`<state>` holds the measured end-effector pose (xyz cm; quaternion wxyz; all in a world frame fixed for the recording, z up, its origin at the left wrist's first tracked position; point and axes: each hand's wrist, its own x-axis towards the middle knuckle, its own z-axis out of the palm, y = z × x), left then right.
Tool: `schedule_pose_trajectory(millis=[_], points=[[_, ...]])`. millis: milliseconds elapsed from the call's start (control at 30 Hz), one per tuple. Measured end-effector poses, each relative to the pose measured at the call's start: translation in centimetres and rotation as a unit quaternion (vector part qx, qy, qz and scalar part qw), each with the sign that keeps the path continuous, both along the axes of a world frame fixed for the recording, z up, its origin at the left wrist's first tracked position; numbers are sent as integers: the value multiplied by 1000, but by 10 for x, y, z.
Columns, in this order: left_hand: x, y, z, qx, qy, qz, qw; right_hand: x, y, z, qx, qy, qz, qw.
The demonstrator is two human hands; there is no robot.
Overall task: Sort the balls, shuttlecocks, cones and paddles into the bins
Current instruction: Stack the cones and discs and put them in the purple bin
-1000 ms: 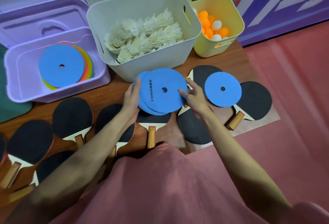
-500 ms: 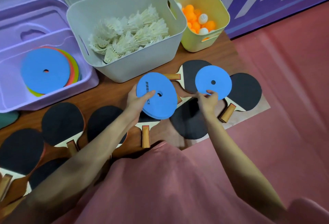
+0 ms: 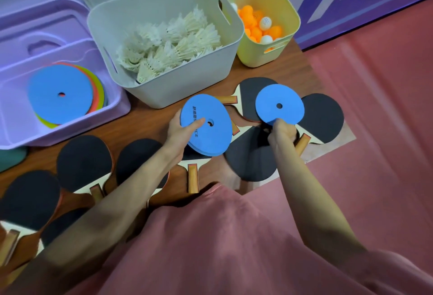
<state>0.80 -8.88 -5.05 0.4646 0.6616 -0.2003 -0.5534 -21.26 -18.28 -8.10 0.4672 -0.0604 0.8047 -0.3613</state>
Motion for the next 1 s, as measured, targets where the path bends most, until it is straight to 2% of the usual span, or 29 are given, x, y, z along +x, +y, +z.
schedule_pose_trajectory(millis=[200,267,367,500,633,800,1000], points=[[20,14,3,-4,5,45,999,27,10,18,-130,-60,0,990],[29,23,3,-3,11,73,997,39,25,20,-173,-66,45,982],[41,39,2,-3,21,123,992,59,56,31,-184,-88,153,967],[60,62,6,9,40,196,980,90,88,40,-204,-183,277,921],[81,87,9,8,54,197,979,118,105,42,-179,-197,448,854],[99,117,16,3,95,251,963,158,123,42,-195,-161,569,782],[125,153,20,-12,105,294,950,200,139,34,-165,-104,642,742]])
